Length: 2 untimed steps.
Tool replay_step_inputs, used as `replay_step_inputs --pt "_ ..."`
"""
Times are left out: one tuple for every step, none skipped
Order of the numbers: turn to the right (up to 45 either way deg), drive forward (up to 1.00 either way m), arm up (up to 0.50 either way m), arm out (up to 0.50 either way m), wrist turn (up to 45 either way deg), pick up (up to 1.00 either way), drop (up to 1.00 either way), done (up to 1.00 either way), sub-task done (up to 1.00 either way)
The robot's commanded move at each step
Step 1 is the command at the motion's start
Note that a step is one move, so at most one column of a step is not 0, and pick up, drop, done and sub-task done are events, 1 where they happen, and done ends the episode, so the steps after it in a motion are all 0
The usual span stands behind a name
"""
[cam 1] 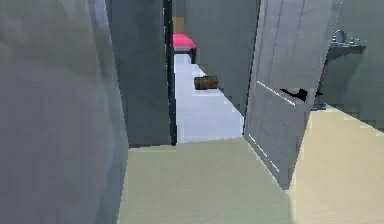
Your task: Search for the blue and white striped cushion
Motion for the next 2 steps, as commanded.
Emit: replay_step_inputs --pt "0.0 1.00 0.00 0.00 0.0 0.00 0.00 0.00 0.00" --pt "-3.0 0.00 0.00 0.00 0.0 0.00 0.00 0.00 0.00"
